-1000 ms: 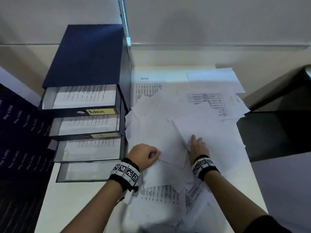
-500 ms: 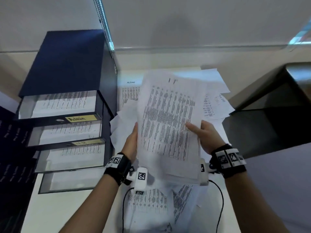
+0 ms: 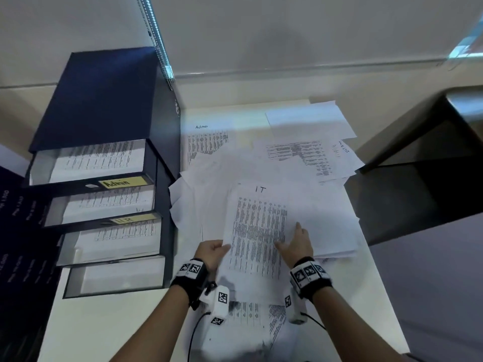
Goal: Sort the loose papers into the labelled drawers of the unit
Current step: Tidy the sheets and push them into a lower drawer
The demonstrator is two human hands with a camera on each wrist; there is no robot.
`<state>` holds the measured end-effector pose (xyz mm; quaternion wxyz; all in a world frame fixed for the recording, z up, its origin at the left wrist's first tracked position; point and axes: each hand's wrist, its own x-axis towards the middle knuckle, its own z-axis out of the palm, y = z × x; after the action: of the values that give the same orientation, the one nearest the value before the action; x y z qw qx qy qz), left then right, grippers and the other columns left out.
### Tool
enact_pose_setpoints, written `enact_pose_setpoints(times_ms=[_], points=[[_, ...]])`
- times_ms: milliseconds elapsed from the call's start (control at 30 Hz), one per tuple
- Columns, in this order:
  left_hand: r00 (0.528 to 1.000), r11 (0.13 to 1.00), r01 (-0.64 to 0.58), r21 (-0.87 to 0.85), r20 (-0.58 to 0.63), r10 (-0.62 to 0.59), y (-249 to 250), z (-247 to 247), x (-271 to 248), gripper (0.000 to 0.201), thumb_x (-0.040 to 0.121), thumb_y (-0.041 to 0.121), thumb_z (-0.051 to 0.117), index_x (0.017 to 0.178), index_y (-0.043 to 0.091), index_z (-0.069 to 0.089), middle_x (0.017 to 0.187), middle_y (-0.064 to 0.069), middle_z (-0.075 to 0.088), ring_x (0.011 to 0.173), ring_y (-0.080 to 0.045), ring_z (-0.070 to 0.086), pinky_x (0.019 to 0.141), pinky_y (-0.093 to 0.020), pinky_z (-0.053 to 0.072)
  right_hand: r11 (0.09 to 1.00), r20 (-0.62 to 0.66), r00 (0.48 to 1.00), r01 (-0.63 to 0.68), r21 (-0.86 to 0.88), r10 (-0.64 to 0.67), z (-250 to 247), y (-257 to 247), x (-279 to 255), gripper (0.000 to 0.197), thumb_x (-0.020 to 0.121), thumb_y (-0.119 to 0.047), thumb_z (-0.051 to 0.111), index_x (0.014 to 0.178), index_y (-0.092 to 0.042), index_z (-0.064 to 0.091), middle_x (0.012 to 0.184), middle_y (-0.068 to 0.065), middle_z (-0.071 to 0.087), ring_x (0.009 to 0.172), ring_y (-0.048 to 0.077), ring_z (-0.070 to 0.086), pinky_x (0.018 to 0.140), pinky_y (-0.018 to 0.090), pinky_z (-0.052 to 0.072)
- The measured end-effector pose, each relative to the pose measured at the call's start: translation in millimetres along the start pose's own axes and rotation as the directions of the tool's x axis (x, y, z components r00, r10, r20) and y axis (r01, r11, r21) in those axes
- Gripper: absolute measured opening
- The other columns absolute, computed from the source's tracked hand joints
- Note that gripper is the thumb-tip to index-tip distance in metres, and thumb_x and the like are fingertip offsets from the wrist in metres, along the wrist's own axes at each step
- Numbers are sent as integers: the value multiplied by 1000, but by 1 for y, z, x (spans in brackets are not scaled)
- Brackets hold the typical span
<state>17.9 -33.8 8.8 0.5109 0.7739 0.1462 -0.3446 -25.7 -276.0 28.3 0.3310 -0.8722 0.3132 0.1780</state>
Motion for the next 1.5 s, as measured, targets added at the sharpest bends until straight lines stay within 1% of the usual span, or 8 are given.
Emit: enact_pose_setpoints(times_ms=[233, 400, 600, 700, 867, 1200, 1400, 1500], points=[[998, 998, 51, 48, 24, -52, -1, 11, -12, 47, 51, 3, 96, 91, 17, 74, 83, 1, 78, 83, -20, 74, 81, -37, 61, 995, -111, 992, 72, 64, -64, -4, 5, -3, 55, 88, -32, 69, 135, -11, 50, 133, 7, 51, 116, 24, 56, 101, 35, 45], [992, 972, -36, -234, -128, 6, 13, 12, -3, 24, 93, 40, 66, 101, 18, 64, 105, 8, 62, 105, -15, 55, 97, -30, 44, 983, 1, 983, 181, -5, -181, -3, 27, -5, 24, 85, -32, 73, 80, -10, 64, 99, 2, 58, 85, 18, 56, 72, 17, 42], [975, 981, -120, -154, -205, 87, 17, 7, 12, 33, 87, 14, 76, 113, -4, 69, 110, -20, 73, 90, -20, 73, 78, -28, 60, 935, 335, 904, 326, -137, -266, -26, 46, -12, 38, 73, -23, 79, 55, -31, 46, 105, -1, 56, 92, 16, 56, 72, 15, 37], [979, 955, -142, -260, -182, 96, 19, 6, 14, 38, 77, 2, 82, 113, 8, 69, 103, -8, 76, 83, -12, 74, 70, -20, 58, 944, 275, 944, 246, -221, -181, -31, 58, -9, 32, 70, -22, 78, 61, -20, 48, 93, 0, 55, 81, 16, 54, 57, 12, 35], [952, 920, -164, -356, -303, 52, 24, 12, 17, 24, 94, 24, 68, 112, 10, 72, 106, 2, 67, 104, -14, 61, 98, -27, 46, 969, 222, 968, 160, -187, -117, -20, 58, -4, 31, 70, -17, 76, 60, -19, 47, 73, -5, 51, 64, 10, 47, 54, 17, 39], [980, 947, -140, -290, -174, 92, 14, -1, 22, 54, 67, -24, 74, 114, 2, 68, 84, -1, 70, 77, -14, 65, 81, -26, 55, 968, 32, 999, -39, 246, 32, -5, 42, 15, 36, 84, -21, 74, 117, -12, 63, 103, 3, 70, 82, 14, 61, 66, 13, 45], [993, 920, 118, -374, 52, -106, 10, 0, 35, 74, 65, 78, 73, 120, 30, 69, 123, 2, 70, 116, -22, 64, 107, -48, 46, 936, -89, 996, 4, 353, 29, 17, 34, 23, 24, 87, -26, 68, 101, -8, 70, 104, 10, 64, 79, 14, 62, 68, 18, 47], [980, 970, -179, -167, -112, 162, 31, 10, 14, 27, 72, 29, 91, 93, 24, 75, 96, 1, 77, 93, -18, 73, 91, -48, 57, 907, -102, 995, 25, 420, 20, 16, 24, 22, 22, 88, -24, 67, 102, -7, 64, 116, 13, 52, 89, 22, 61, 78, 28, 50]])
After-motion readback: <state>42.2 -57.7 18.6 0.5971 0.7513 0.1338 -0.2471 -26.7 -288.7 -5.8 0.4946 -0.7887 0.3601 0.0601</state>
